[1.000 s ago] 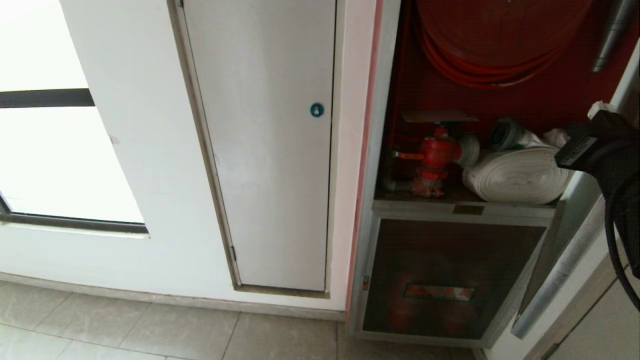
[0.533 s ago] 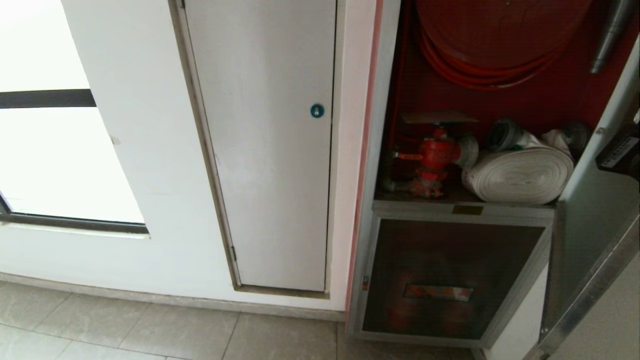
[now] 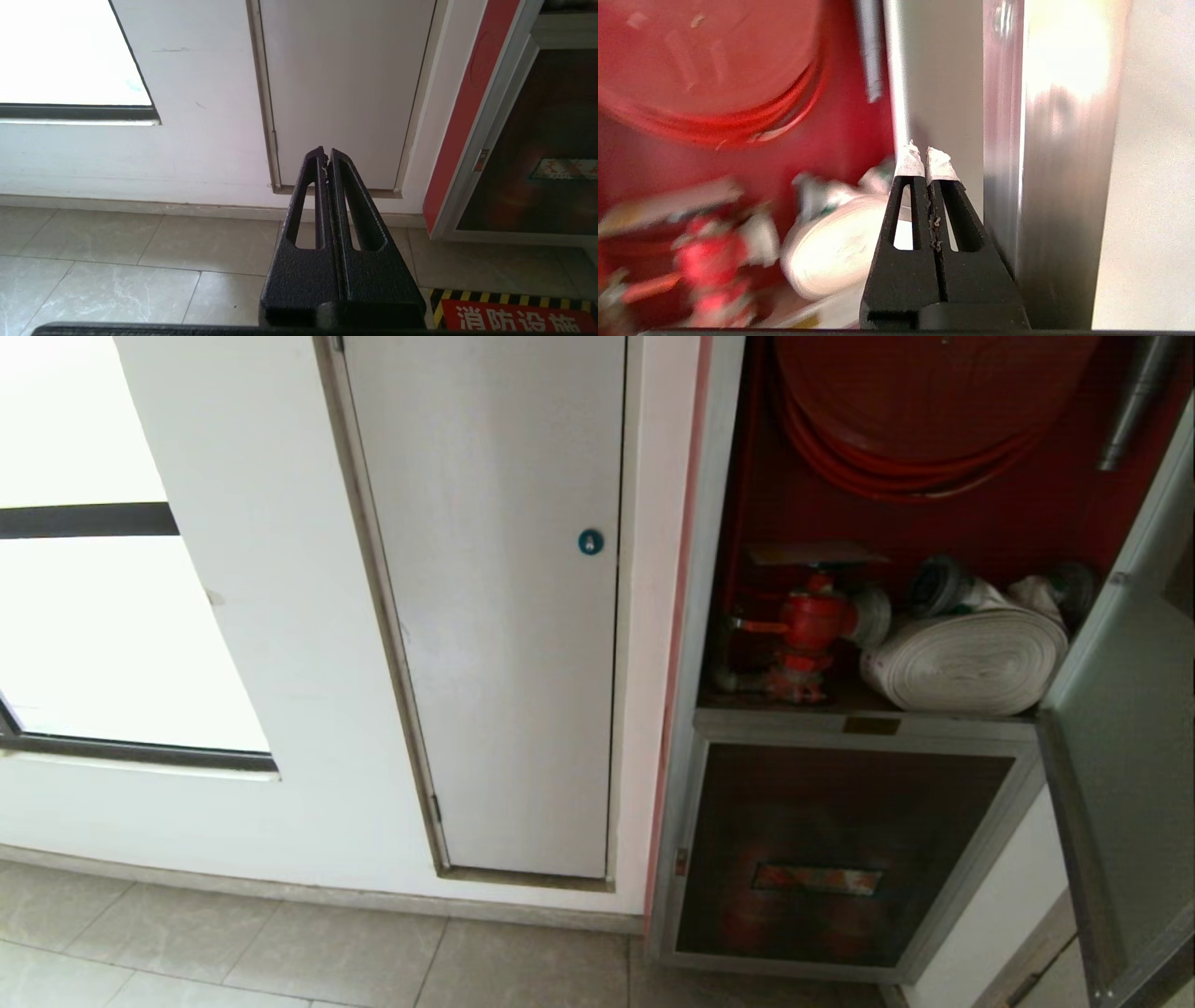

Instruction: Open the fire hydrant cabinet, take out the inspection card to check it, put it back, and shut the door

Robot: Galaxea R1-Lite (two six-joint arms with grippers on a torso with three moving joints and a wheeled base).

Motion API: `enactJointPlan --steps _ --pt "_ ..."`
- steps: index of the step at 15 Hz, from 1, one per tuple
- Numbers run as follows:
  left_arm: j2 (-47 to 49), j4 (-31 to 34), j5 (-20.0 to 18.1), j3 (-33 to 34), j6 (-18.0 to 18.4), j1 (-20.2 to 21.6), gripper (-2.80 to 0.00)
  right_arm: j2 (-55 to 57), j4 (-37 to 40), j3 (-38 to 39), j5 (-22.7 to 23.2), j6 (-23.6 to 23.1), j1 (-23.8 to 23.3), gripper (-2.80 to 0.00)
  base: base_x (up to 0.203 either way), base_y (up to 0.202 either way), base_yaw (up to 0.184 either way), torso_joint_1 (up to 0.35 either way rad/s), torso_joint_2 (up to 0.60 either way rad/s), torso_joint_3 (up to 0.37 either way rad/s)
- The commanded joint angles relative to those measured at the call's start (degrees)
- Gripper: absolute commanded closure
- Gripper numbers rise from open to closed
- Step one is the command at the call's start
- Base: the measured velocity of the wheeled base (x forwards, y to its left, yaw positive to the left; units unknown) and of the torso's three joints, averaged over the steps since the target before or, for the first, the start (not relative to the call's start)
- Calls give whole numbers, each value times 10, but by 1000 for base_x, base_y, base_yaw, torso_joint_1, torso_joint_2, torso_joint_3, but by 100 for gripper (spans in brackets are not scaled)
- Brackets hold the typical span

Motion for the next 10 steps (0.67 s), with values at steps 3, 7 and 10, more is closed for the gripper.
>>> enactJointPlan --steps 3,7,10 --pt "0 0 0 0 1 0 0 -29 -2 4 -3 -3 -64 0 0 0 0 0 0 0" --pt "0 0 0 0 0 0 0 -97 139 -14 -7 2 -124 0 0 0 0 0 0 0" --pt "0 0 0 0 0 -1 0 -116 195 -35 -28 4 -154 0 0 0 0 0 0 0"
